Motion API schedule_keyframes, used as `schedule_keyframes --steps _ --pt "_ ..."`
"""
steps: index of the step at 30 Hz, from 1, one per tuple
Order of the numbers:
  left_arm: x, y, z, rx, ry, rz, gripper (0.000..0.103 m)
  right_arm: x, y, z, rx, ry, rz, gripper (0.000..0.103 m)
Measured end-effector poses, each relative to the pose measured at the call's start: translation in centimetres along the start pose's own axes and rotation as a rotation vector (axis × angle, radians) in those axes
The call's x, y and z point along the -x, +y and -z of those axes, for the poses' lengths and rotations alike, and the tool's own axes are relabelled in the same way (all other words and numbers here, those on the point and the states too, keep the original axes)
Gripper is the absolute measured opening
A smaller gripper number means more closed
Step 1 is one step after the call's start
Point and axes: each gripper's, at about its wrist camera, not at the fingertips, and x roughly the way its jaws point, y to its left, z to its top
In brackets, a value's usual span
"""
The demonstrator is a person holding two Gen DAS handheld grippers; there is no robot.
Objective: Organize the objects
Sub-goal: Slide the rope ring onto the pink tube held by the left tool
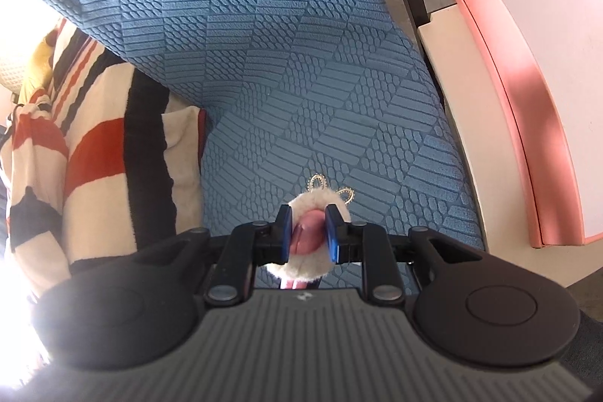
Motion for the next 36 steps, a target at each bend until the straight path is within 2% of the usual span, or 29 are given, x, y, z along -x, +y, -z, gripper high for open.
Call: schedule_keyframes --steps 12,20,29,36 --pt "0.5 -0.4 -0.1 -0.02 -0.024 -0.003 0.011 -1.5 -0.9 -1.0 -0.026 0.074 -0.039 0.023" --pt "0.7 -0.8 0.0 -0.042 -0.035 -0.028 0.011 -1.9 -1.2 -1.0 -0.032 0.083 -0.071 0.022" --pt "0.3 -1.3 0.4 -0.098 -0.039 -0.047 0.01 -2.7 -2.8 -0.8 -0.115 0.119 -0.118 0.022" --pt "0.3 -2.6 0.4 -0.152 -0.057 -0.044 0.01 -2.1 -3.6 -0.3 -0.145 0.081 -0.101 0.022"
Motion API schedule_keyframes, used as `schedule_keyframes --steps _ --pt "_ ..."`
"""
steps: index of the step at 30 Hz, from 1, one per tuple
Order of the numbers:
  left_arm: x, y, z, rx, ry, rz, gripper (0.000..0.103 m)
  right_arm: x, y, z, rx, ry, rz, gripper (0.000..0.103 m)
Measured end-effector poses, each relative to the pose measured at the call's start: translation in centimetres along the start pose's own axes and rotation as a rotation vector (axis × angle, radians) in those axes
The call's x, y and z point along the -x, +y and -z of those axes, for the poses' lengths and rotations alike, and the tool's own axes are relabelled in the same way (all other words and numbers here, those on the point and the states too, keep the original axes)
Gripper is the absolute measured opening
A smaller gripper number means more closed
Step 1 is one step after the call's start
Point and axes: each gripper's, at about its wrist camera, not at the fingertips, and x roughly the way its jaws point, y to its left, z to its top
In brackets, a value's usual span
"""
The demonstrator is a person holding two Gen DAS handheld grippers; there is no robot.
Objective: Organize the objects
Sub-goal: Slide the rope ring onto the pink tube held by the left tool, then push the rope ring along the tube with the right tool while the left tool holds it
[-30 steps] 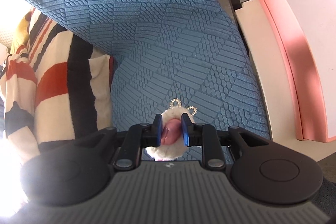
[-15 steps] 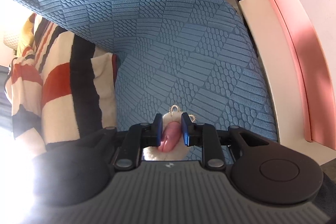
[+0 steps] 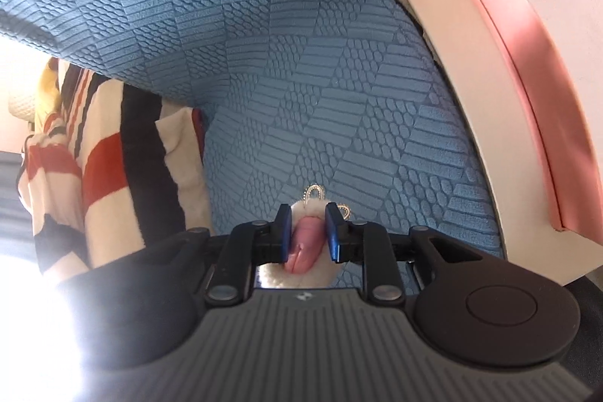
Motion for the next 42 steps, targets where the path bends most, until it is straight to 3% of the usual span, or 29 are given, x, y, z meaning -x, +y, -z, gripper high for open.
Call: schedule_keyframes --steps 4,11,18,27,38,41,42 --pt "0.6 -0.4 0.0 -0.017 -0.032 -0.008 0.01 -0.3 0.2 -0.1 0.006 -0.006 0.008 0.021" --pt "-0.4 0.3 0.5 0.028 -0.002 -0.008 0.01 -1.6 0.4 0.5 0.039 0.065 -0.005 0.022" --pt "-0.9 1.0 0.4 0.057 -0.01 -0.009 0.011 -0.6 1.5 1.3 0.086 0.002 0.019 0.02" --pt "-1.5 2.9 0.1 0.197 0.01 0.006 0.027 1.7 2.7 0.8 0.135 -0.071 0.02 0.018" --pt "-2.4 3.2 0.4 0.218 0.015 0.006 0.037 4.8 2.6 0.0 0.136 -0.114 0.015 0.018" --pt "-2.6 3.4 0.3 0.221 0.006 -0.009 0.051 5.2 2.8 0.3 0.15 -0.119 0.015 0.018" --pt "-2.7 3.3 0.4 0.219 0.004 -0.019 0.061 5.4 2.8 0.3 0.152 -0.119 0.016 0.018"
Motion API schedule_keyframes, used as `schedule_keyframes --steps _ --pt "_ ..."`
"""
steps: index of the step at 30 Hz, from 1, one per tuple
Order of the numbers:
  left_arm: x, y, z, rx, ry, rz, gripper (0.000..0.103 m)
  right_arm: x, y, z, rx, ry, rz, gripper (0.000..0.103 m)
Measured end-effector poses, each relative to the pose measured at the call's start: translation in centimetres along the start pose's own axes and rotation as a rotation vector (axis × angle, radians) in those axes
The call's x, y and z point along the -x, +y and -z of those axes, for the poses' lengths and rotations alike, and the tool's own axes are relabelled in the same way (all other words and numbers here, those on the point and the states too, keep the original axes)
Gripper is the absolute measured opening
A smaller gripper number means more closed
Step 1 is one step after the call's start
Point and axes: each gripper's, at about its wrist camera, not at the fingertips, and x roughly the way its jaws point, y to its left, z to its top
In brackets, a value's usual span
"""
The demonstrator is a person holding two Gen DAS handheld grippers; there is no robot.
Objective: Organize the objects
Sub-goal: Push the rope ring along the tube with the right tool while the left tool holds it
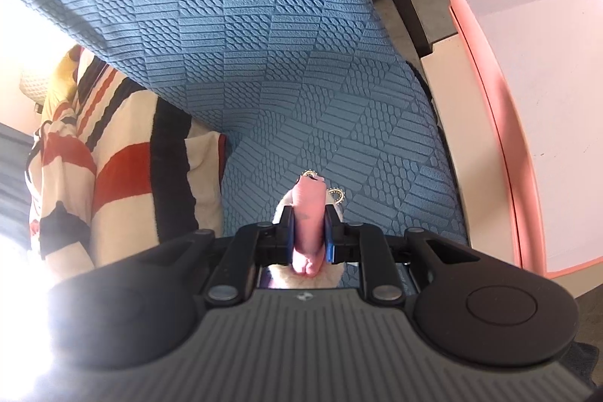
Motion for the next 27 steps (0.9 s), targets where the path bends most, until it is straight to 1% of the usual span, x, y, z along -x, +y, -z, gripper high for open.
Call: schedule_keyframes --steps 1,3,6,7,8,9,11,13,14,16,19,21,27 --pt "0.0 0.0 0.0 -0.001 -0.003 -0.006 0.065 0.2 0.0 0.0 0.0 0.0 -0.001 0.018" --pt "0.1 -0.2 0.0 -0.002 0.005 -0.003 0.065 0.5 0.1 0.1 0.003 0.0 -0.006 0.018" --pt "-0.5 -0.3 0.3 0.008 0.039 0.003 0.065 1.2 -0.1 -0.1 -0.003 -0.011 -0.009 0.018" --pt "-0.5 -0.4 0.4 0.017 0.053 0.015 0.063 1.5 -0.2 -0.2 -0.006 -0.02 -0.005 0.018" --pt "-0.5 -0.4 0.4 0.024 0.065 0.029 0.061 1.7 -0.4 -0.4 -0.012 -0.03 0.0 0.018" --pt "-0.5 -0.4 0.4 0.025 0.063 0.037 0.053 1.9 -0.6 -0.5 -0.023 -0.041 0.002 0.018" --pt "0.0 -0.7 0.3 0.011 0.048 0.041 0.048 2.4 -1.2 -0.8 -0.049 -0.071 -0.006 0.018" --pt "0.7 -1.0 0.1 0.014 0.026 0.067 0.036 2.8 -1.6 -0.9 -0.057 -0.1 0.001 0.019" --pt "1.0 -0.9 0.0 0.028 0.02 0.082 0.033 2.8 -1.7 -0.9 -0.061 -0.111 0.012 0.019" --pt "1.2 -0.9 -0.1 0.05 0.015 0.103 0.023 2.5 -1.9 -0.7 -0.059 -0.129 0.026 0.019" --pt "1.2 -1.0 0.0 0.061 0.027 0.119 0.019 1.6 -1.9 -0.2 -0.047 -0.143 0.035 0.019" --pt "1.1 -0.9 0.1 0.084 0.046 0.132 0.018 0.7 -1.9 0.1 -0.042 -0.116 0.011 0.019" --pt "1.1 -0.4 0.2 0.14 0.071 0.164 0.017 -1.9 -1.3 1.5 -0.005 -0.046 0.026 0.02"
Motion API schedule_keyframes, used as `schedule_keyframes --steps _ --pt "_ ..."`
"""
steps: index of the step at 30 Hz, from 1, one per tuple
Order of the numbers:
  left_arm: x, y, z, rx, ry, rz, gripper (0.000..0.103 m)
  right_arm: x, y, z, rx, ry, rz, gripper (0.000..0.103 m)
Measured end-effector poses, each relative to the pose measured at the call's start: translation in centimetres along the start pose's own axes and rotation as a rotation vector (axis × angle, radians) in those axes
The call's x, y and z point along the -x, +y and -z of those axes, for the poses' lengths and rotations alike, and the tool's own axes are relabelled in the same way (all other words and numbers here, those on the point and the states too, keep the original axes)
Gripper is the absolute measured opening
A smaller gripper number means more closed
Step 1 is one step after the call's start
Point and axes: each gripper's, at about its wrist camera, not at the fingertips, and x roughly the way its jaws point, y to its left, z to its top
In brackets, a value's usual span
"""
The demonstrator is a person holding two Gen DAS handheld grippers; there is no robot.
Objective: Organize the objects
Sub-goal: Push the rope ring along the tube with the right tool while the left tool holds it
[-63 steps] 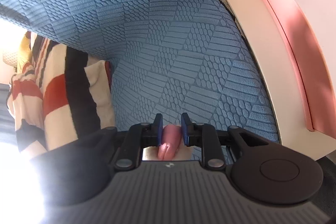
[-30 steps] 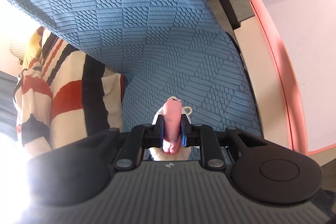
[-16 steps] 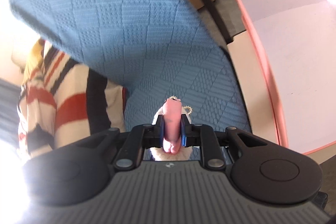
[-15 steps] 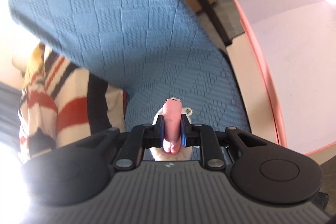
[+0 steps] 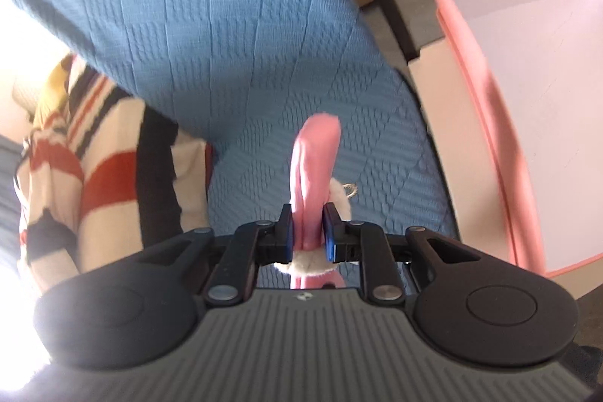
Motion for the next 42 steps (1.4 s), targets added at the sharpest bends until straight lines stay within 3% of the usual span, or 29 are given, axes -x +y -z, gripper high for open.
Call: schedule_keyframes --steps 3,6,10,14,20,27,35,42 --pt "-0.3 0.3 0.0 0.016 0.012 0.009 0.017 -0.3 -0.2 0.2 -0.024 -0.002 -0.002 0.024" --pt "-0.5 0.6 0.0 0.028 0.019 0.021 0.017 -0.1 -0.7 -0.3 -0.081 0.015 -0.029 0.035" --pt "-0.8 0.7 0.0 0.038 0.036 0.018 0.017 1.4 -0.3 0.2 -0.066 -0.018 -0.044 0.062" --pt "-1.2 1.0 0.0 0.055 0.053 0.014 0.017 1.8 0.8 1.3 0.004 -0.01 -0.046 0.062" --pt "-1.4 0.9 0.2 0.049 0.074 0.017 0.017 -0.7 1.3 2.9 0.023 0.084 -0.003 0.058" --pt "-1.4 0.5 0.5 0.021 0.082 0.02 0.017 -4.0 -0.5 3.7 -0.035 0.138 0.035 0.03" --pt "-1.2 0.0 0.4 -0.011 0.112 0.032 0.017 -5.4 -1.8 3.9 -0.036 0.157 0.045 0.026" --pt "-0.2 -1.0 0.0 -0.03 0.109 0.038 0.018 -3.8 -2.2 4.0 0.0 0.13 0.049 0.015"
